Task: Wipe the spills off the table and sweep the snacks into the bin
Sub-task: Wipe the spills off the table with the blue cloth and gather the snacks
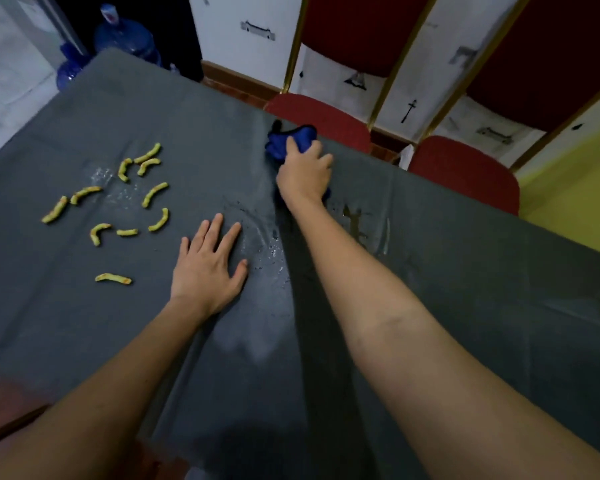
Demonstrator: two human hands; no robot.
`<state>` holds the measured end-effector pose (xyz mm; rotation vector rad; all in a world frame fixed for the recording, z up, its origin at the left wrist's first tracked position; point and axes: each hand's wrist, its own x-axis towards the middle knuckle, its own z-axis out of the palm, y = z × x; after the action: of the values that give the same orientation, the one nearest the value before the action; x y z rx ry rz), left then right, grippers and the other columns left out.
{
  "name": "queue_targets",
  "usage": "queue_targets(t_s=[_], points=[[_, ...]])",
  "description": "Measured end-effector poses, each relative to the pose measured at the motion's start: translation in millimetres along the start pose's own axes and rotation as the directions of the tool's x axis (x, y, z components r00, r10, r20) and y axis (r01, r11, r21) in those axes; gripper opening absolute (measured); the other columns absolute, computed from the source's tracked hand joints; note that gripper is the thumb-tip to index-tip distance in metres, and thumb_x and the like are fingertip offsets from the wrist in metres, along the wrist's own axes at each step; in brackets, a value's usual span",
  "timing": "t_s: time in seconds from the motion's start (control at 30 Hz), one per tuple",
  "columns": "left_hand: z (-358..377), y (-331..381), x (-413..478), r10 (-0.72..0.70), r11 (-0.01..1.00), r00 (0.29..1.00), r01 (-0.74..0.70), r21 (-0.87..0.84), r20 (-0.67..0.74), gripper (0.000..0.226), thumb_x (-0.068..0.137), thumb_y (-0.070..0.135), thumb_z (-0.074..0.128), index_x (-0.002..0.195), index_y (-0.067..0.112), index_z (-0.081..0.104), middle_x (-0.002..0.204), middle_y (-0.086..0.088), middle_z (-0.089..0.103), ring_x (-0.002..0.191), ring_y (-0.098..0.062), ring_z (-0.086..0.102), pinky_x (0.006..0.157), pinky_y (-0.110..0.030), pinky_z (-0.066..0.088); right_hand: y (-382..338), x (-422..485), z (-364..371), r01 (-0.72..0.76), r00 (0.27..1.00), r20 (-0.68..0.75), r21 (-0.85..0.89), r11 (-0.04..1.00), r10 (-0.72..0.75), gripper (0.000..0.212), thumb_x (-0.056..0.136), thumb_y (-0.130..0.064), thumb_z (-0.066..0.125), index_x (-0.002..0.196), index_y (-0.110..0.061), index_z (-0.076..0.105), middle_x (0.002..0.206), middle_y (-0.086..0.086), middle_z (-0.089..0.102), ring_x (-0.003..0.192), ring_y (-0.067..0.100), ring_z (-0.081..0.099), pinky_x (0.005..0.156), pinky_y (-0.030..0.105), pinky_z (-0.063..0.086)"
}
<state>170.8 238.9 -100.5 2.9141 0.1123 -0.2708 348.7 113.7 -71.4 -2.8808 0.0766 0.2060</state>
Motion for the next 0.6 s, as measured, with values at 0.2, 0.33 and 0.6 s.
queue_targets(t_s=[0.2, 0.33, 0.6], points=[[-3, 2, -6, 0.028, 1.0, 1.0, -0.028, -0.006, 0.01, 0.077, 0.081, 0.06, 0.015, 0.149, 0.026, 0.019, 0.158, -0.006, 0.012, 0.144, -0.026, 0.01, 0.114, -0.049, 0.012, 76, -22, -13, -0.141, 0.988, -0.056, 0.071, 0.987, 0.145, 0.053, 0.093, -0.028, 0.052, 0.144, -0.034, 0.038, 0.145, 0.013, 0.034, 0.12, 0.037, 0.039, 0.096, 0.043, 0.041], [-4, 1, -6, 0.043, 0.999, 0.999, -0.043, 0.01, -0.03, 0.071, 0.085, 0.057, 0.019, 0.149, 0.025, 0.02, 0.157, -0.007, 0.015, 0.144, -0.026, 0.012, 0.114, -0.049, 0.012, 145, -53, -19, -0.354, 0.921, -0.142, 0.086, 0.931, 0.363, 0.053, 0.092, -0.03, 0.053, 0.143, -0.034, 0.038, 0.144, 0.014, 0.036, 0.118, 0.039, 0.04, 0.094, 0.046, 0.043], [-1, 5, -4, 0.046, 0.998, 0.998, -0.047, -0.041, -0.038, 0.065, 0.093, 0.049, 0.03, 0.15, 0.026, 0.008, 0.159, -0.005, 0.003, 0.145, -0.024, 0.002, 0.115, -0.047, 0.005, 109, -58, -24, -0.514, 0.839, -0.154, 0.094, 0.853, 0.522, 0.052, 0.095, -0.027, 0.047, 0.145, -0.033, 0.036, 0.146, 0.018, 0.027, 0.117, 0.039, 0.037, 0.094, 0.044, 0.042]])
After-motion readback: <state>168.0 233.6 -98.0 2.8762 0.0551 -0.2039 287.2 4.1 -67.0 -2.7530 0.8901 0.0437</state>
